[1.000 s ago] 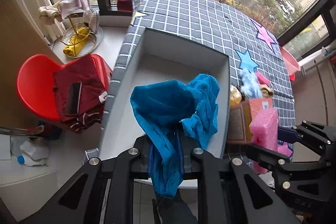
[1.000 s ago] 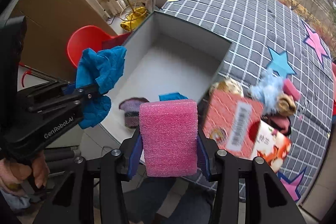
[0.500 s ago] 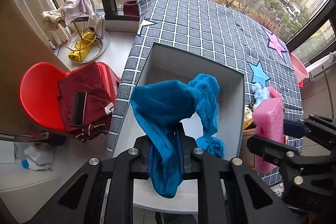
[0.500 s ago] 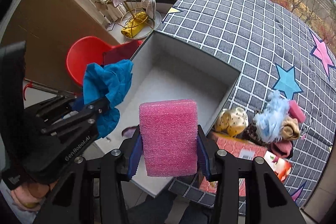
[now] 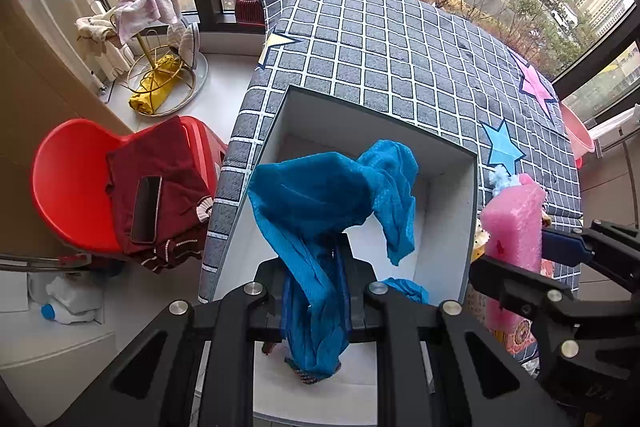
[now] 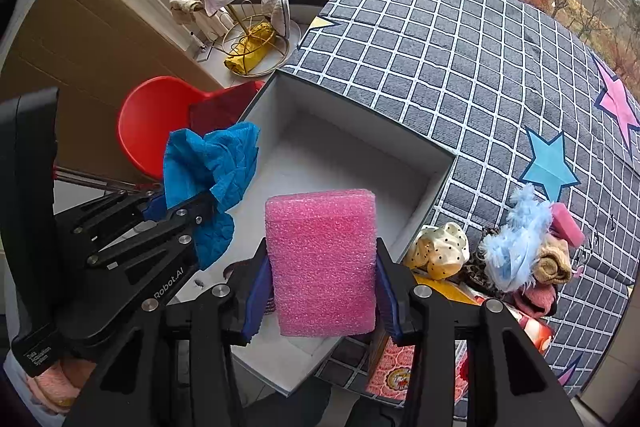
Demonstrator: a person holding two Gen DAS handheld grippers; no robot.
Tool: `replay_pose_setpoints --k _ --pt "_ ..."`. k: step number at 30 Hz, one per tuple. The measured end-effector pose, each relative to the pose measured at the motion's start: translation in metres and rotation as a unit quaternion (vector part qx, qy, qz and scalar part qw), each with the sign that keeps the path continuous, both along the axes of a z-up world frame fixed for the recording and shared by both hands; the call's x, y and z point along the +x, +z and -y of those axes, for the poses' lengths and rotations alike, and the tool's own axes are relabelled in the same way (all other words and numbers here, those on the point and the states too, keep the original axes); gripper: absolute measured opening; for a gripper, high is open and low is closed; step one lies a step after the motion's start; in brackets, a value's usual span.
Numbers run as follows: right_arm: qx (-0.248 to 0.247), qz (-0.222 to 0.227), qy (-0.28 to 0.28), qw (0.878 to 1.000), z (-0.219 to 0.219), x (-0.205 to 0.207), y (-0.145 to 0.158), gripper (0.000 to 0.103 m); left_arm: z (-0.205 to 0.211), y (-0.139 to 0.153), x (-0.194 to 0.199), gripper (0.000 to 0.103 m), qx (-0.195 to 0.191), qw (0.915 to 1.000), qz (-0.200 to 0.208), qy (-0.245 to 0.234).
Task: Organize soft objects
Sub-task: 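Open both tools to drop the blue cloth and pink sponge into the box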
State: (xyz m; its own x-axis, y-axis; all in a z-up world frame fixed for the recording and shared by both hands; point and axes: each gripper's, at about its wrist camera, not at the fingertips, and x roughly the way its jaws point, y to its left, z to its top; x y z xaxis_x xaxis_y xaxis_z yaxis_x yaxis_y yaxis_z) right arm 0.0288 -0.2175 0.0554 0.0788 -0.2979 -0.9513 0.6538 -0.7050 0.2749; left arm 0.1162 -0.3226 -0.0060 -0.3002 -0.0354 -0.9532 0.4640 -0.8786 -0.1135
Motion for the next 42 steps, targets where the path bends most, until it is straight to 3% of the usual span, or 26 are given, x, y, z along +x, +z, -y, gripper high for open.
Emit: replay_pose_setpoints --k 32,37,38,40,42 --pt "0.007 0.031 -0.029 0.999 0.012 -0.034 -0.036 0.048 0.004 -0.035 -0.037 0.023 0.001 0.9991 0.042 0.002" --pt "0.001 0.038 -0.029 0.999 0.012 -0.035 -0.037 0.05 0.008 -0.035 -0.035 0.049 0.004 0.9992 0.037 0.016" --pt "0.0 0.037 -0.031 0.999 0.011 -0.036 -0.037 0.055 0.01 -0.035 -0.033 0.053 0.008 0.9991 0.035 0.023" --pt "0.002 0.029 -0.038 0.999 0.008 -0.038 -0.035 0.068 0.015 -0.033 -0.03 0.078 0.014 0.9988 0.028 0.038" --pt "-0.001 0.028 -0.048 0.998 0.003 -0.041 -0.034 0.083 0.021 -0.031 -0.025 0.083 0.018 0.9984 0.014 0.051"
